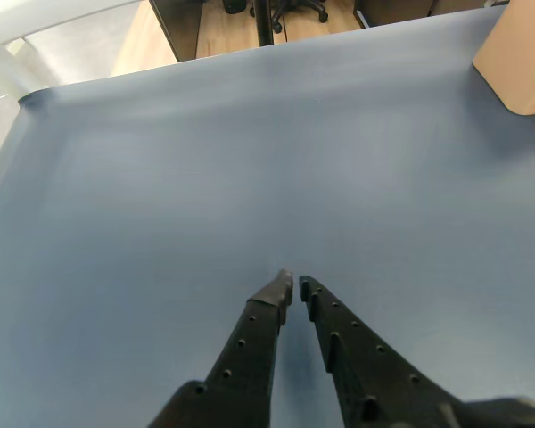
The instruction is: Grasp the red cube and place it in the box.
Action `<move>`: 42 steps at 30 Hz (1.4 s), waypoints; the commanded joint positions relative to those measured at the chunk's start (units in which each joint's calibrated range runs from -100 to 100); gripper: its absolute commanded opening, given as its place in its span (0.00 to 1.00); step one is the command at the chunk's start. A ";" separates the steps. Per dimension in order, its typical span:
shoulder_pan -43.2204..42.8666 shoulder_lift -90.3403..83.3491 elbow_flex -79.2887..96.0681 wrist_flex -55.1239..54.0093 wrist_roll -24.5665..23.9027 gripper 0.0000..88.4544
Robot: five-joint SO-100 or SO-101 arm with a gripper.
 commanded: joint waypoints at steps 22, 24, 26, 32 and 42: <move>-0.52 -10.17 1.81 32.55 1.17 0.00; -0.52 -11.12 1.81 34.36 1.32 0.00; -0.45 -12.34 1.81 35.83 1.12 0.00; 0.41 -13.46 1.81 36.41 1.42 0.00; 0.76 -14.50 1.81 37.14 2.00 0.00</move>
